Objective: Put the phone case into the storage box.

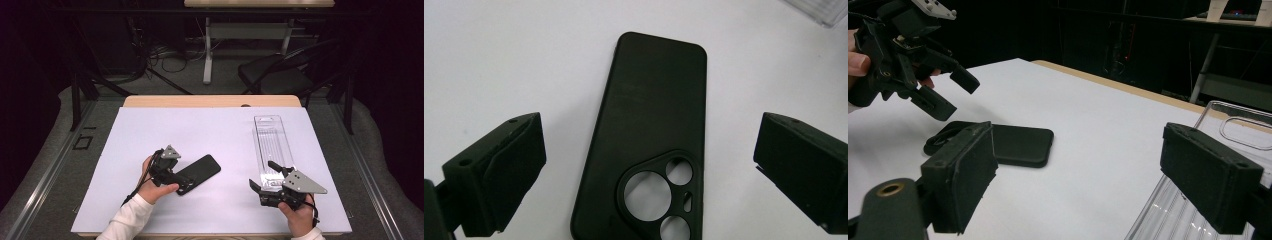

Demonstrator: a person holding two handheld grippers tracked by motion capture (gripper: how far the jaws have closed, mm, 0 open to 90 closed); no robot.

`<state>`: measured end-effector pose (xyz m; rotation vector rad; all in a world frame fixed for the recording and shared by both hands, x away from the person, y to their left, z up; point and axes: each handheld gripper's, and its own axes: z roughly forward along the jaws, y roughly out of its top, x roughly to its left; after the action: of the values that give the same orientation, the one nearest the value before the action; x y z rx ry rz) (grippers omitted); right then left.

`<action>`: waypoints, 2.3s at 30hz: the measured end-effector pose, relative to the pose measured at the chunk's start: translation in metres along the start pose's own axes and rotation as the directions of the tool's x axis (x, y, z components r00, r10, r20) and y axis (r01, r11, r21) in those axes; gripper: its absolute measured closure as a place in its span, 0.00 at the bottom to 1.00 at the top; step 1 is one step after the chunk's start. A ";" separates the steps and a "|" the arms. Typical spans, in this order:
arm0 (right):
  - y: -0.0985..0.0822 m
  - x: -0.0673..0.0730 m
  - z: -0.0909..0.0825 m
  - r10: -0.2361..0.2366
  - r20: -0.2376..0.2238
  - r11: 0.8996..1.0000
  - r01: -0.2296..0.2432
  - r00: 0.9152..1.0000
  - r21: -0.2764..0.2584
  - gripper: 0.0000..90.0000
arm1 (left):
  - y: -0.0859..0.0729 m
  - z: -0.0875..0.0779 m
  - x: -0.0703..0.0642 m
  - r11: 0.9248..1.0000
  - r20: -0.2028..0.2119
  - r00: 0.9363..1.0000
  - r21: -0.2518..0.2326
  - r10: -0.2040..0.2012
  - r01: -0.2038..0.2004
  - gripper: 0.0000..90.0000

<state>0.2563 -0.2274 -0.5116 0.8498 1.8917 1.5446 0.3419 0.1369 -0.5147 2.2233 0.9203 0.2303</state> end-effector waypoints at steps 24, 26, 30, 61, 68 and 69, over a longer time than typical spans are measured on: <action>-0.001 -0.001 0.001 0.009 -0.002 1.000 -0.009 1.000 0.007 0.15 | 0.014 0.046 0.001 0.988 0.058 0.997 0.139 0.058 -0.066 0.00; -0.001 -0.001 0.001 0.009 -0.002 1.000 -0.009 1.000 0.005 0.15 | 0.013 0.049 0.001 0.985 0.056 0.996 0.155 0.064 -0.072 0.00; -0.001 -0.001 0.002 0.004 -0.004 1.000 -0.004 1.000 0.009 0.15 | 0.012 0.055 0.001 0.984 0.051 0.997 0.164 0.066 -0.073 0.00; -0.002 -0.001 0.003 0.011 -0.007 1.000 -0.011 1.000 0.009 0.15 | 0.008 0.063 -0.003 0.977 0.021 0.992 0.171 0.124 -0.126 0.06; -0.002 -0.001 0.003 0.012 -0.008 1.000 -0.012 1.000 0.011 0.15 | 0.009 0.062 -0.004 0.978 0.023 0.992 0.165 0.124 -0.126 0.09; -0.002 -0.001 0.003 0.011 -0.008 1.000 -0.011 1.000 0.011 0.15 | 0.009 0.062 -0.003 0.979 0.023 0.993 0.163 0.119 -0.122 0.10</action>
<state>0.2586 -0.2266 -0.5143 0.8613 1.9064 1.5475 0.3692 0.0966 -0.5539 2.4333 0.8236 0.2011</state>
